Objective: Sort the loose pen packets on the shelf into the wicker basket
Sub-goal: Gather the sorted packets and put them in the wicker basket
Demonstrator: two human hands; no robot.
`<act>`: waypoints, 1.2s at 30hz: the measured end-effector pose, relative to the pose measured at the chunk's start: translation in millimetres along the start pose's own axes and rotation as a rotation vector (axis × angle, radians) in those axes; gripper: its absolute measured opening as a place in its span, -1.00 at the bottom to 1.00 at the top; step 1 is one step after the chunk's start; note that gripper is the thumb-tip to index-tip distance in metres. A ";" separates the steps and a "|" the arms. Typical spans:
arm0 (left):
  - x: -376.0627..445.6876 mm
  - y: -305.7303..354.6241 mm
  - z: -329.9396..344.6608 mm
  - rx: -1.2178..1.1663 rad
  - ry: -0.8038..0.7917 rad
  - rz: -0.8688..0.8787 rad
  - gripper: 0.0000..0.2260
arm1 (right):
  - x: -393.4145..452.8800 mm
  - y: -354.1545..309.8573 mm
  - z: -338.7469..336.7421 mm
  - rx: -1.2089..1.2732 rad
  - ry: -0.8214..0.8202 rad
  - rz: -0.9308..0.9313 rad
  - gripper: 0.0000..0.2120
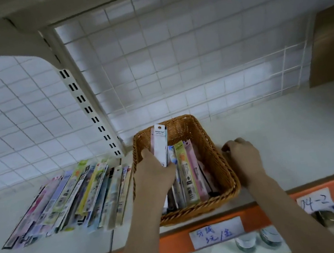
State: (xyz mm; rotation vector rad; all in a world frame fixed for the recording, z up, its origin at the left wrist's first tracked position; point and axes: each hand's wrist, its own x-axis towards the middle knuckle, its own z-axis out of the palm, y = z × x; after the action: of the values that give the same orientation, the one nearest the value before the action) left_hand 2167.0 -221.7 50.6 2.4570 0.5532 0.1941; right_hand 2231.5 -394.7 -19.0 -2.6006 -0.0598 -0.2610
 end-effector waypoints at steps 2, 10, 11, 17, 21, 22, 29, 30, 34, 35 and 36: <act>-3.9 0.5 1.7 0.045 0.048 0.019 -0.52 | -1.6 0.7 0.2 -0.021 0.001 -0.013 -0.74; -7.2 -5.4 8.5 0.208 0.141 0.090 -0.40 | -5.2 3.9 1.6 0.022 0.014 -0.031 -0.75; -6.8 -6.7 10.2 0.248 0.139 0.103 -0.46 | -5.1 4.5 1.5 0.038 0.018 -0.030 -0.75; -6.1 -11.5 12.5 0.293 0.084 0.146 -0.69 | 0.0 5.3 -6.0 0.134 0.005 -0.009 -0.74; -9.4 -15.5 1.4 0.171 0.163 0.211 -0.69 | 1.5 2.4 -16.1 0.229 0.004 -0.018 -0.78; -10.8 -20.2 -2.5 0.142 0.191 0.230 -0.73 | 1.0 -0.1 -20.7 0.250 0.010 -0.019 -0.78; -25.8 -64.1 -34.9 -0.045 0.322 0.208 -0.80 | -10.5 -53.0 -52.1 0.276 0.052 -0.166 -0.77; -26.6 -72.6 -38.7 -0.065 0.327 0.193 -0.78 | -14.0 -65.1 -52.2 0.262 0.052 -0.200 -0.78; -29.4 -113.6 -54.0 -0.126 0.304 0.126 -0.88 | -31.2 -111.5 -37.4 0.221 0.015 -0.322 -0.81; -29.6 -125.7 -58.0 -0.133 0.299 0.109 -0.90 | -36.9 -123.2 -31.1 0.220 0.006 -0.351 -0.82; -29.5 -137.7 -62.1 -0.136 0.302 0.090 -0.90 | -43.5 -135.1 -24.8 0.221 0.001 -0.378 -0.83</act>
State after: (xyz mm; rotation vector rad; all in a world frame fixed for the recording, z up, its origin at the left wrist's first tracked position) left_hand 2076.9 -101.0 18.8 2.3347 0.5366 0.6270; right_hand 2172.0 -290.3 60.4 -2.3528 -0.5520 -0.3665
